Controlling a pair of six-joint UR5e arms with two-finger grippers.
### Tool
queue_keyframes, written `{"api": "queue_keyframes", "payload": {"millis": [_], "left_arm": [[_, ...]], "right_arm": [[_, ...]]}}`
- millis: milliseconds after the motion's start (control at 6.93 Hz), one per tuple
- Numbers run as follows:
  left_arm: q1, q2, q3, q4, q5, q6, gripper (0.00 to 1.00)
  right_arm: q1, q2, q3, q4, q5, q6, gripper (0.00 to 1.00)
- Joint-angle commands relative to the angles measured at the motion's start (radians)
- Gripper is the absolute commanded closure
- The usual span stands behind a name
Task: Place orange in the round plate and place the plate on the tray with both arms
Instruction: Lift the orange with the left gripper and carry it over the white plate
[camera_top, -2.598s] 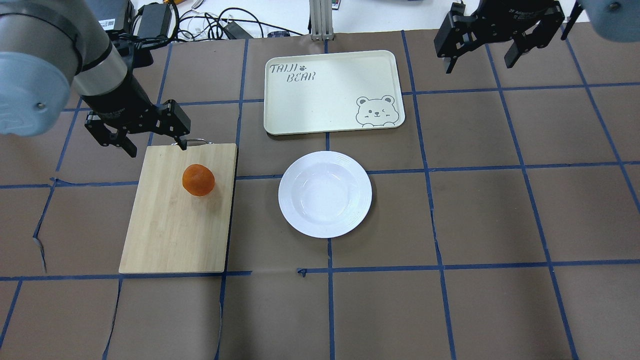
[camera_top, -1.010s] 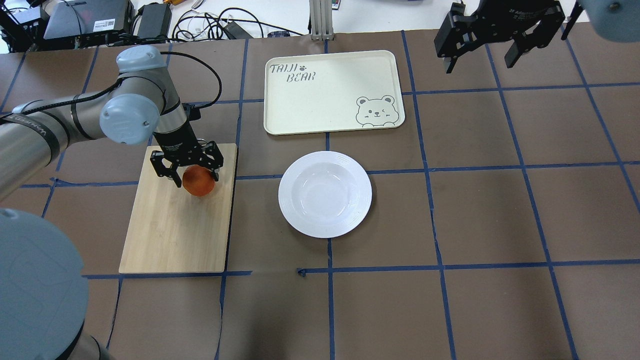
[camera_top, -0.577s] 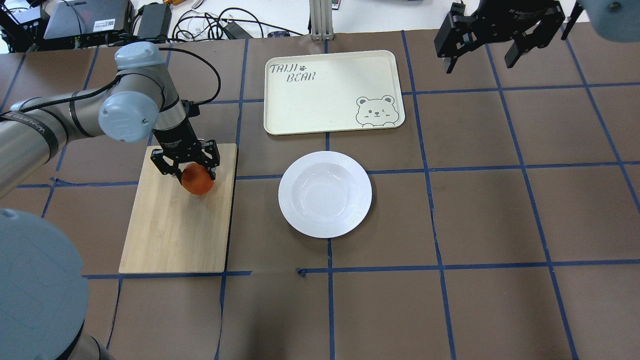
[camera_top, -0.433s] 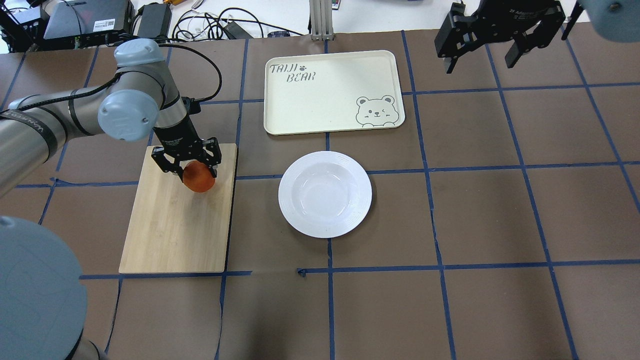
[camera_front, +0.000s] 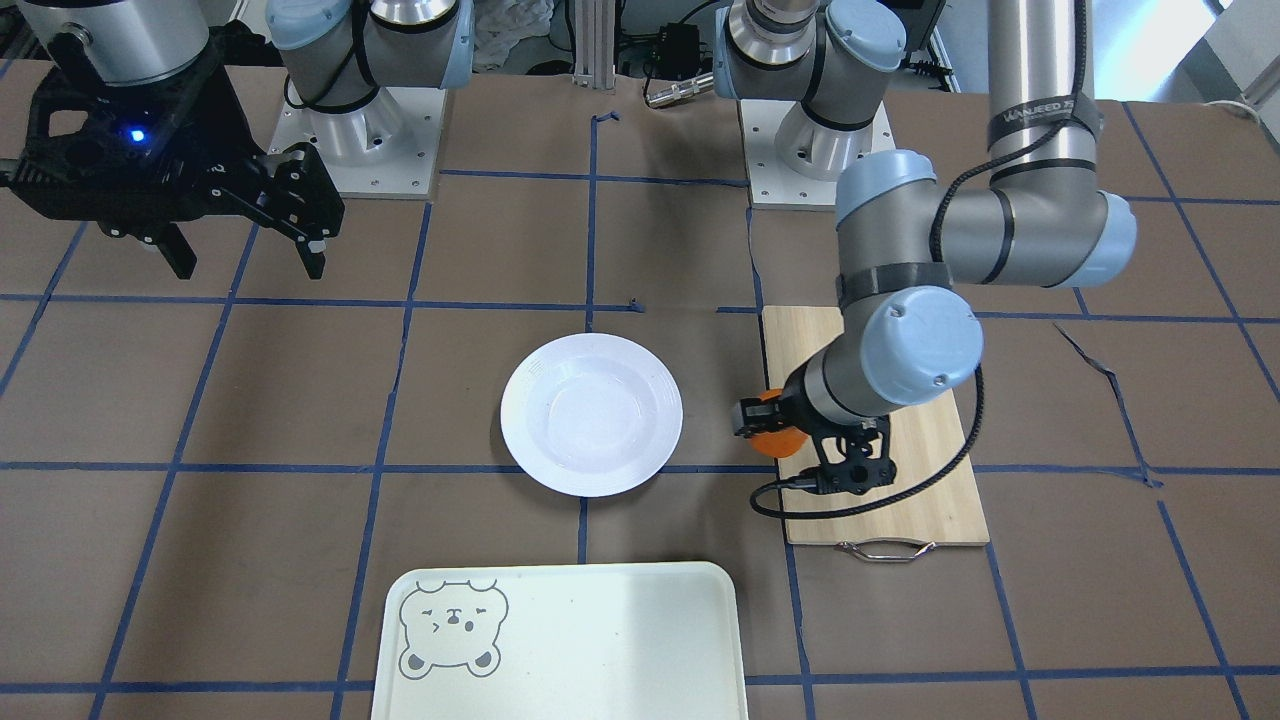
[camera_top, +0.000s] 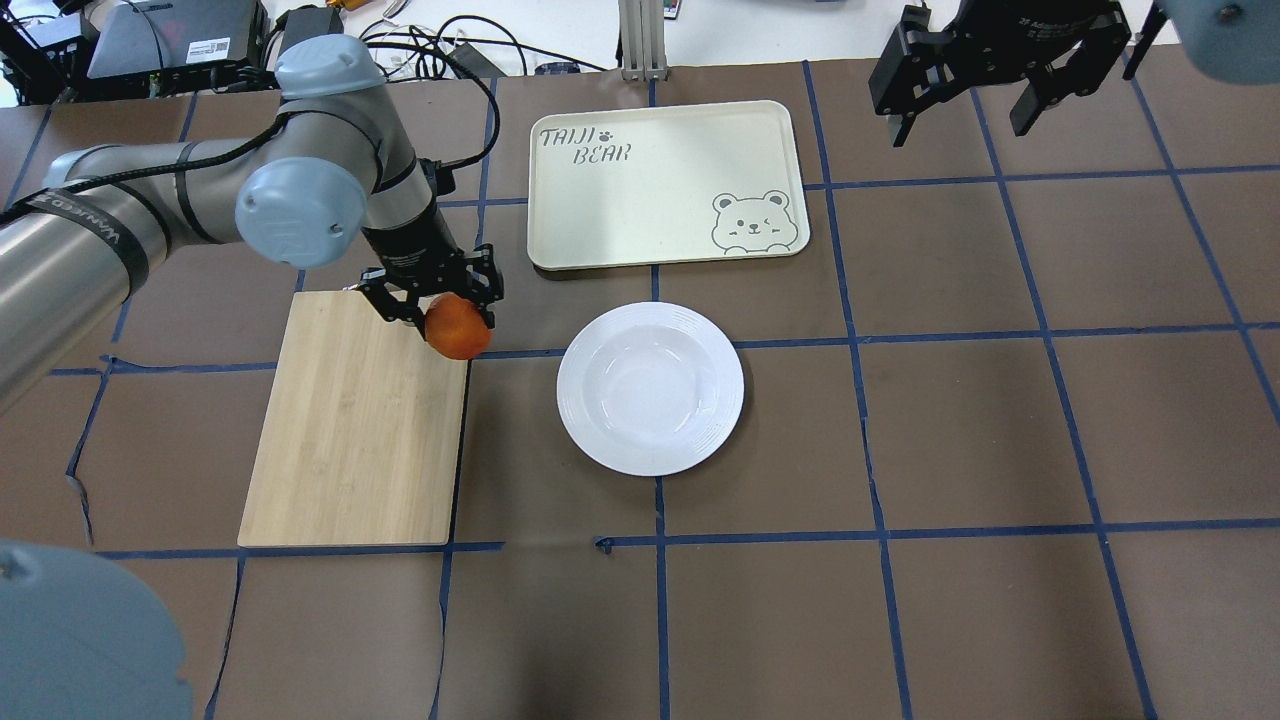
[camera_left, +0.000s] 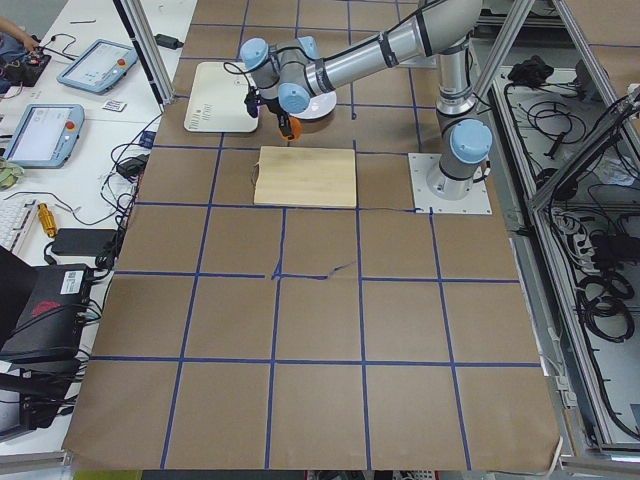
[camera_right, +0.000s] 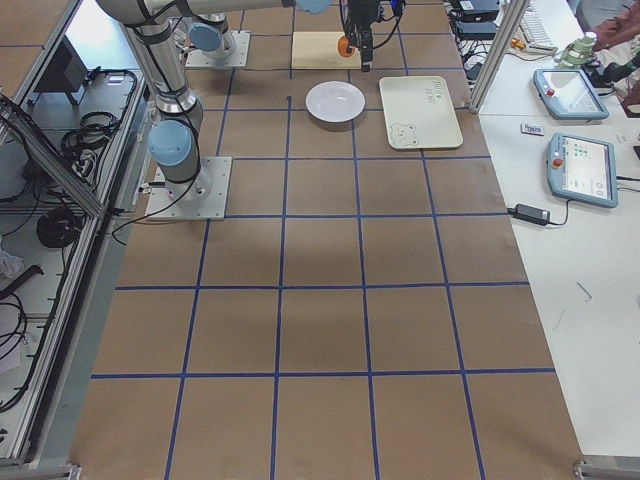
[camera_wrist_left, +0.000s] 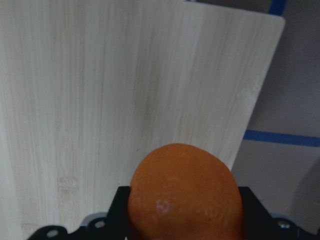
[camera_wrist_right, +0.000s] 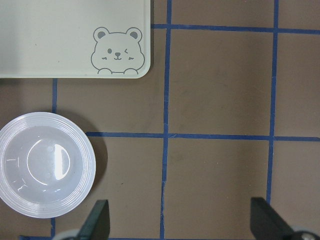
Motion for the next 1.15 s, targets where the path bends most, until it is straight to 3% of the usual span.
{"api": "queue_keyframes", "payload": {"millis": [0,144,433,577,722,866,1010], "left_arm": [[-0.182,-0.010,0.011,0.009,-0.056,-0.258,0.95],[-0.242,-0.032,-0.003,0.053,-0.096,-0.335,0.96],[-0.255,-0.073,-0.060,0.228,-0.153,-0.359,0.95],[-0.261,-0.087,-0.078,0.226,-0.150,-0.357,0.85],[-0.261,-0.098,-0.086,0.227,-0.150,-0.361,0.13],[-0.261,-0.069,-0.075,0.230,-0.144,-0.350,0.00],[-0.253,-0.028,-0.069,0.217,-0.100,-0.348,0.00]], "right_arm": [[0.000,-0.009,0.000,0.000,-0.001,-0.009,0.00],[0.001,-0.017,0.000,0.001,-0.001,-0.011,0.00],[0.005,-0.017,0.002,0.001,-0.004,-0.011,0.00],[0.000,-0.017,0.000,-0.003,-0.001,-0.011,0.00],[0.005,-0.020,-0.003,-0.003,0.011,-0.012,0.00],[0.000,-0.017,-0.008,-0.005,0.016,-0.015,0.00],[0.008,-0.017,-0.018,-0.008,0.019,-0.015,0.00]]}}
